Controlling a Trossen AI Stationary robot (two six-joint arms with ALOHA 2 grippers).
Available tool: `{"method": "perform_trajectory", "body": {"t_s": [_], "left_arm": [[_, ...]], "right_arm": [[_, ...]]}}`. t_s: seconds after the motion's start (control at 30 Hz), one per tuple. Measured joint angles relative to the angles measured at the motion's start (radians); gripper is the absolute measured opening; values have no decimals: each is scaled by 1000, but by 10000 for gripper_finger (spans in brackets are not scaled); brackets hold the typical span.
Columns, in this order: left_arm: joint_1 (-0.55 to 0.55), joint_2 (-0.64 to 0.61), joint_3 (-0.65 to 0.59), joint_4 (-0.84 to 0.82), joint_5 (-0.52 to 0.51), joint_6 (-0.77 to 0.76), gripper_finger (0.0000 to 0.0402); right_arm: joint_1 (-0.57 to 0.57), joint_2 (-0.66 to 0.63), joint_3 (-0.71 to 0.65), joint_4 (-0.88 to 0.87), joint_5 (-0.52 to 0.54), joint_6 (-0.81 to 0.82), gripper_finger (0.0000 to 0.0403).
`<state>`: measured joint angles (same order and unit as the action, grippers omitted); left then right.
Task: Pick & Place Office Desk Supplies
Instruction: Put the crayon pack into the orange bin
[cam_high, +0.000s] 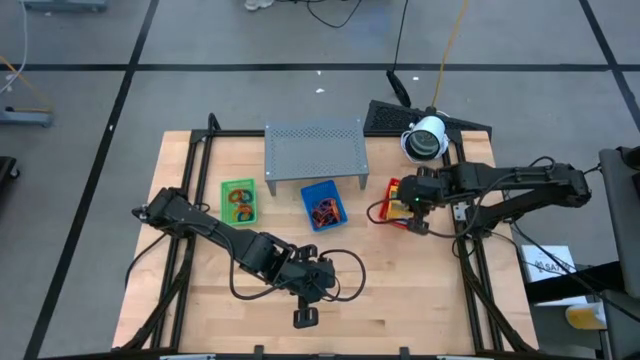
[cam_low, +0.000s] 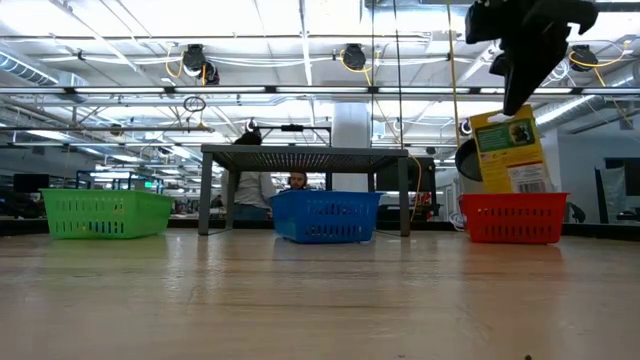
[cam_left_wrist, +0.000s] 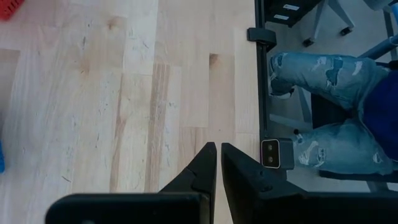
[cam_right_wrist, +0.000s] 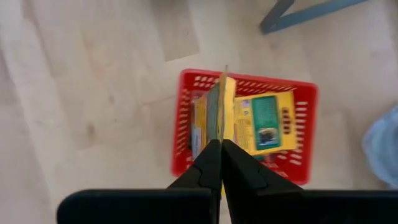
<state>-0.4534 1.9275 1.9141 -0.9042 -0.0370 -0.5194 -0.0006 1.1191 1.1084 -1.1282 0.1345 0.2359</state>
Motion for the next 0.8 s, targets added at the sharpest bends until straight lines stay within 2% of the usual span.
{"method": "perform_trajectory", "body": {"t_s": [0.1,0.43,0.8], "left_arm": [[0,0,0,0,0,0,31],[0,0,0,0,0,-1,31],[0,0,0,0,0,-6,31]], "right_arm": [[0,0,0,0,-30,12,0],[0,0,-9,4,-29,6,0],[-62,0,-169,19,-4,5,5]]}}
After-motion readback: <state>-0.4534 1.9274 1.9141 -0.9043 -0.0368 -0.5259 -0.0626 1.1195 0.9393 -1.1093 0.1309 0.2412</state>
